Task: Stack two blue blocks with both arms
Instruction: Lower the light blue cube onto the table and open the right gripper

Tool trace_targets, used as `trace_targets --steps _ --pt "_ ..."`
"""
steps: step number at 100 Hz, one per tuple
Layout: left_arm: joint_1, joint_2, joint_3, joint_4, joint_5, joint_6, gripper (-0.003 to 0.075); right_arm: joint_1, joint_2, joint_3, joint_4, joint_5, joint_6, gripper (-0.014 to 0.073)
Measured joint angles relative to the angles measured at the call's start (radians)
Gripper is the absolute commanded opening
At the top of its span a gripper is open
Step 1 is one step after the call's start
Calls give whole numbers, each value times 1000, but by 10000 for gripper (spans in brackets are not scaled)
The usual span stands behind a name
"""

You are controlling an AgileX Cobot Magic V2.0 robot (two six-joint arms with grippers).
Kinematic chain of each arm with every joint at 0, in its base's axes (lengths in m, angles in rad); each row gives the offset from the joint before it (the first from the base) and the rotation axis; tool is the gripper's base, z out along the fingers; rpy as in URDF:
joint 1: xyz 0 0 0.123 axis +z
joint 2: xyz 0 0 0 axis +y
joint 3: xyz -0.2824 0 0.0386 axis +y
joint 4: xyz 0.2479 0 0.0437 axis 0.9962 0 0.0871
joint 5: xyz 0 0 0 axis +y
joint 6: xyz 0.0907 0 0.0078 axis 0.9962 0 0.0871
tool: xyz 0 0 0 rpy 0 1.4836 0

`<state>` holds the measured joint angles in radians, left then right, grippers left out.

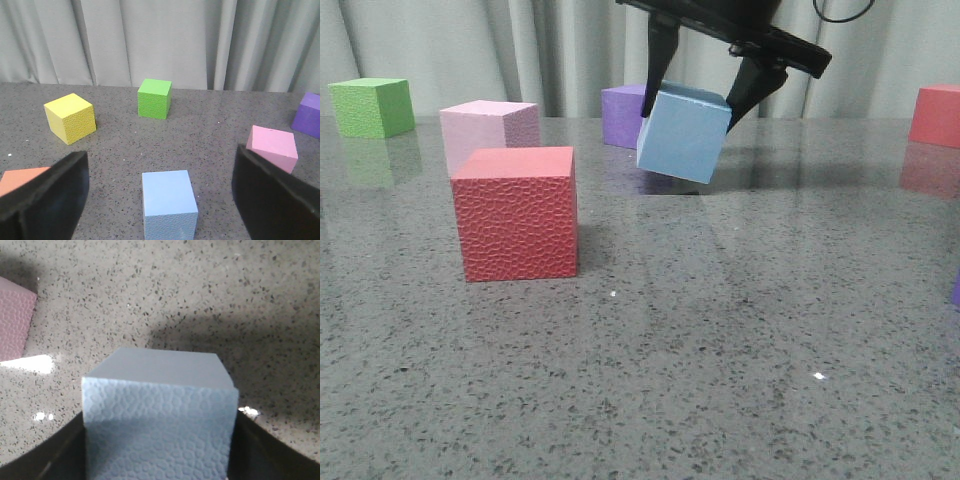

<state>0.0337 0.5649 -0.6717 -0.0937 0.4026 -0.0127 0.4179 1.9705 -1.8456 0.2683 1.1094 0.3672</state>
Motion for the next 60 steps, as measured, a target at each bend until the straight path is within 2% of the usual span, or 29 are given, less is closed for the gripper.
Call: trace_targets --steps 30,60 --pt "0 0 0 -5 0 0 553 0 0 0 2 15 0 601" --pt "0 0 0 -9 0 0 553 0 0 0 2 25 1 603"
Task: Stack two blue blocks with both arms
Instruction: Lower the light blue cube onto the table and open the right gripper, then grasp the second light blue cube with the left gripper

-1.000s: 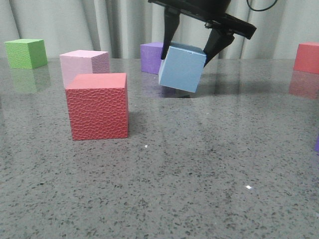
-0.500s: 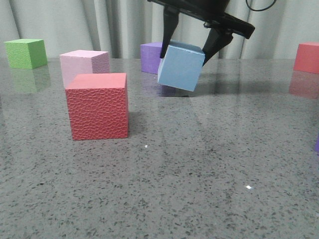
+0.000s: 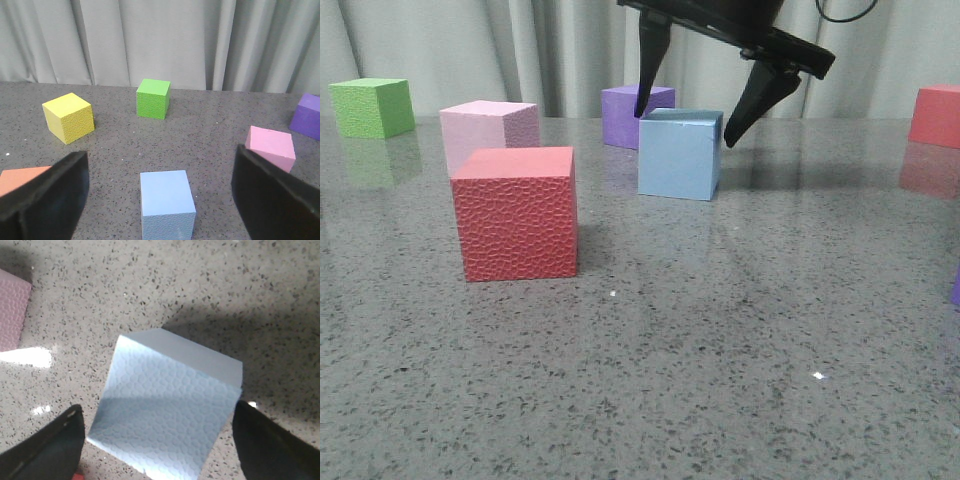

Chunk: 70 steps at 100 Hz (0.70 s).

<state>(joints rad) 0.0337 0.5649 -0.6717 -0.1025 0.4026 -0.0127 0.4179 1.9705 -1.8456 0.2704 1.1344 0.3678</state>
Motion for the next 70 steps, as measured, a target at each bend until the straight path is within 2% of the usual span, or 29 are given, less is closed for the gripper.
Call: trace_targets --steps 37,60,70 --pt "0 0 0 -2 0 0 553 0 -100 0 -7 2 -2 600" --pt "0 0 0 -2 0 0 553 1 -228 3 -148 53 -6 600" --pt "0 2 0 -4 0 0 551 1 -297 52 -190 57 -12 600"
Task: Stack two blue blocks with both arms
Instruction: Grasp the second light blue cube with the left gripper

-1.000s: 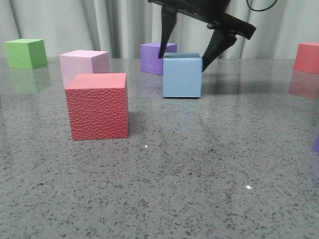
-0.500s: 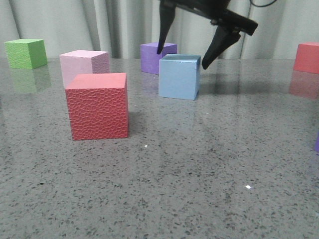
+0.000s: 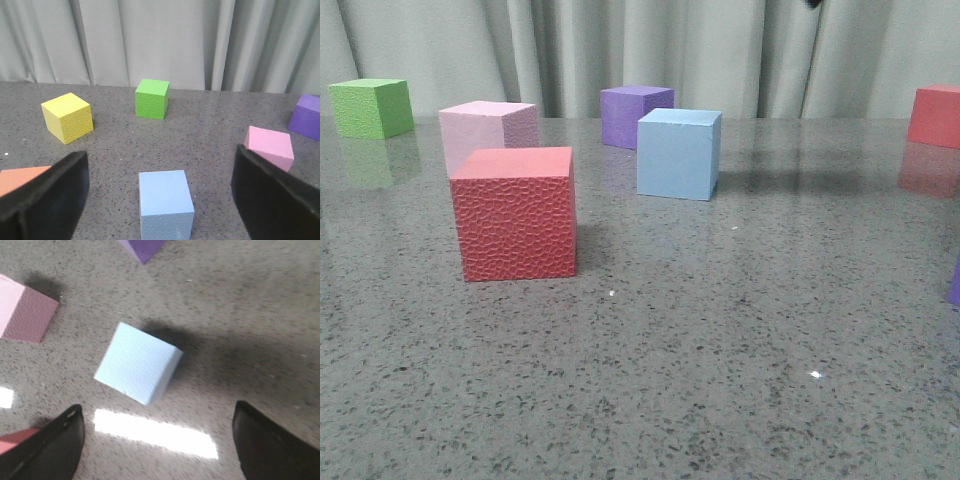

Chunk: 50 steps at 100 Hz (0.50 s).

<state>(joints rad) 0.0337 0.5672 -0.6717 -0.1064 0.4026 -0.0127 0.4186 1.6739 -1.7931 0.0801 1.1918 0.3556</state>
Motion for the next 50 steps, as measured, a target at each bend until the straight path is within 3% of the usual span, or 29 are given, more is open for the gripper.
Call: trace_targets --steps 32,50 --pt "0 90 -10 -23 4 0 544 0 -353 404 -16 -176 -3 600" --pt "0 177 -92 -30 60 0 545 0 -558 620 -16 -267 -3 600"
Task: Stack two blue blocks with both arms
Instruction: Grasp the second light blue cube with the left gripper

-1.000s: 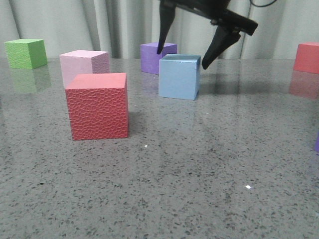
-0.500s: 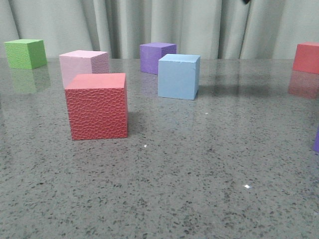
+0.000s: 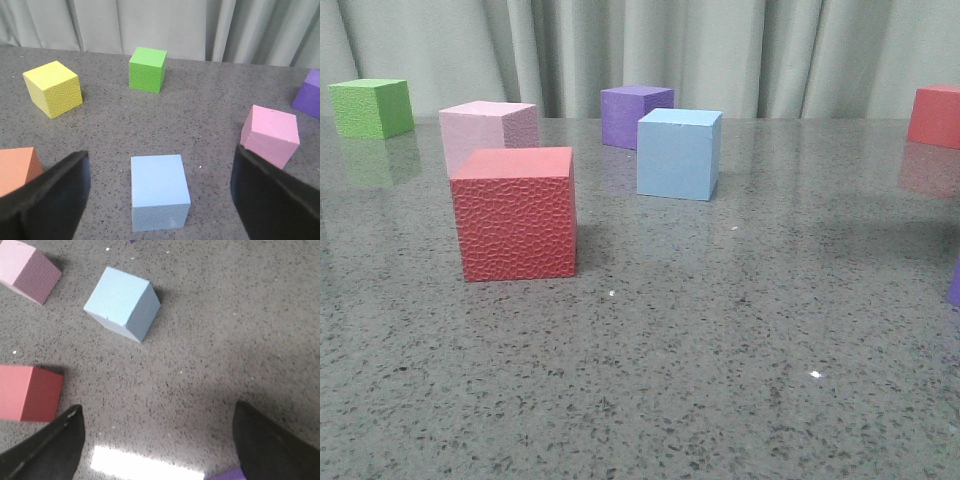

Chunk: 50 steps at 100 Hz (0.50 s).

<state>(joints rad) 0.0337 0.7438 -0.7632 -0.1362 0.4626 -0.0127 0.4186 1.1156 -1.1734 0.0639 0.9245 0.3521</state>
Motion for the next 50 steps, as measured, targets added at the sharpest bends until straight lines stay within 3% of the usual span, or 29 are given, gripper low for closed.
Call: trace_targets --steps 25,50 --pt "0 200 -186 -10 166 0 545 0 -217 187 -2 -70 0 600" --pt "0 439 -373 -10 335 -5 545 0 -262 206 -2 -80 0 600"
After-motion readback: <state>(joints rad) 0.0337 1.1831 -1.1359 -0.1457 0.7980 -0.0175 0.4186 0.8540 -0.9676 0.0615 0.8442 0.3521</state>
